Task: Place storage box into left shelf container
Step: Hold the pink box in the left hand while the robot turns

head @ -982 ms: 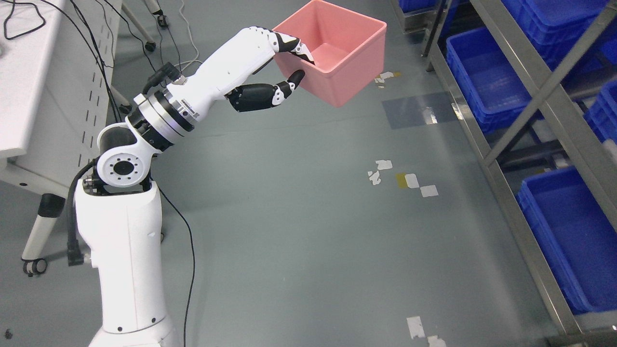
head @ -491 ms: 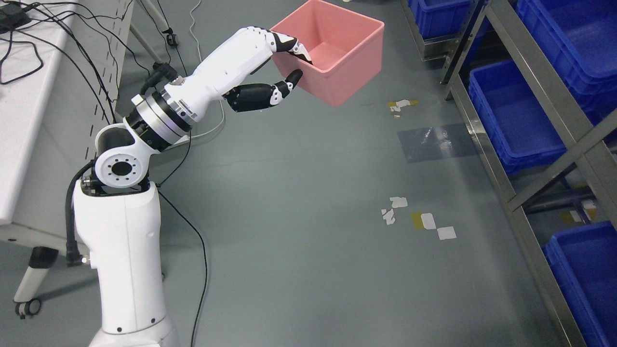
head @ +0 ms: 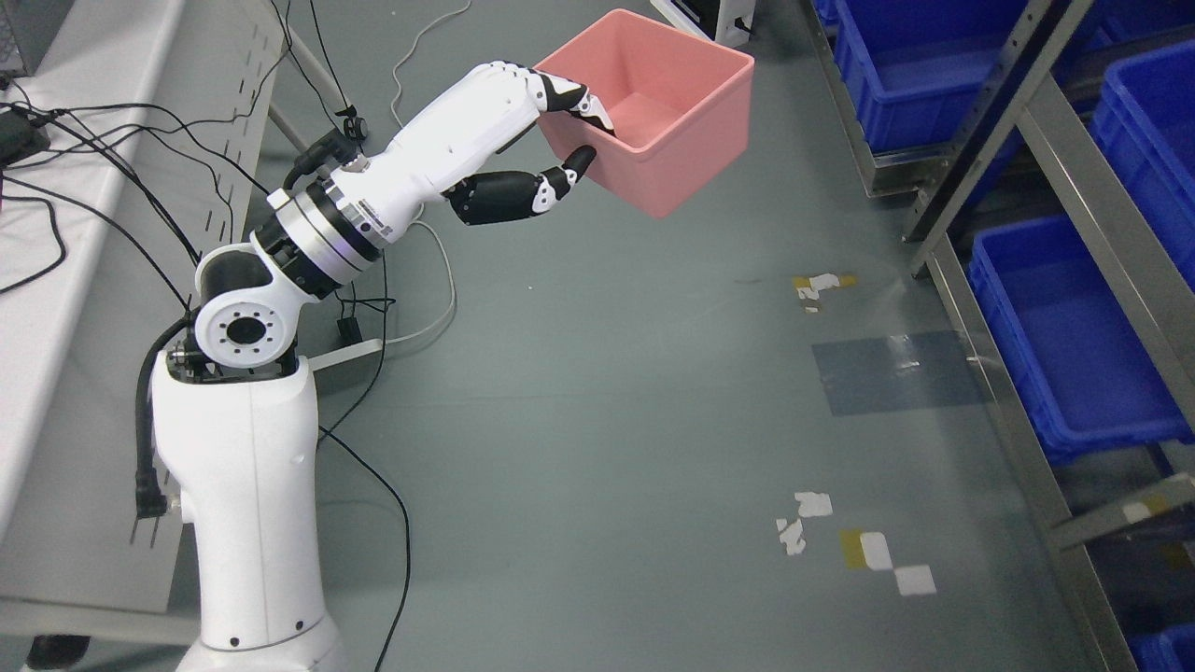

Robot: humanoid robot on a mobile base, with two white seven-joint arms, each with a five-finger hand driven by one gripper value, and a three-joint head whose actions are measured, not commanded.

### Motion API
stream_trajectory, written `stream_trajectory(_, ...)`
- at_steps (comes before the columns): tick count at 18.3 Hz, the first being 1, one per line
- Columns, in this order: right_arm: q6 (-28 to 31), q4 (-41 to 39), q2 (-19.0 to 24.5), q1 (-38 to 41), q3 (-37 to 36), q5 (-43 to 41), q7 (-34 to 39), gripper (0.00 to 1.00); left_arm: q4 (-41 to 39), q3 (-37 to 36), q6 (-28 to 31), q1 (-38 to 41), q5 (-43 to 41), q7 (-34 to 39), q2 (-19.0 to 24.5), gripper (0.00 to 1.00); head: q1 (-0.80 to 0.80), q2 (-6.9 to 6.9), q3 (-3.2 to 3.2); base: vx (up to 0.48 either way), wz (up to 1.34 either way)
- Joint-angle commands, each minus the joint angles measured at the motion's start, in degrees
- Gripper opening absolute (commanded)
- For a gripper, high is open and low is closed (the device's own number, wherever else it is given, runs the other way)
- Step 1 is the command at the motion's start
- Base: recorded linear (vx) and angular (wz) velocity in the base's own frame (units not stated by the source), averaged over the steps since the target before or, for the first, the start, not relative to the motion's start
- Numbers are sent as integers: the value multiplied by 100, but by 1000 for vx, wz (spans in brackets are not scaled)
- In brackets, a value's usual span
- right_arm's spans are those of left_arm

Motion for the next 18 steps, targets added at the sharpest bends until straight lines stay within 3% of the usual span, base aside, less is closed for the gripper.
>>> stream_trajectory(1, -31, -100, -100, -105, 0, 0, 4, 99, 8, 60, 18, 108, 0, 6, 101, 2, 0, 0, 0, 499, 147)
stream_trajectory(11, -31, -100, -100, -105, 0, 0, 4, 99, 35, -230, -88, 214, 61, -3, 101, 2, 0, 0, 0, 408, 76)
stream_trajectory(18, -31, -100, -100, -105, 0, 0, 4, 99, 61, -809, -219, 670, 88, -29, 101, 2, 0, 0, 0, 324, -109)
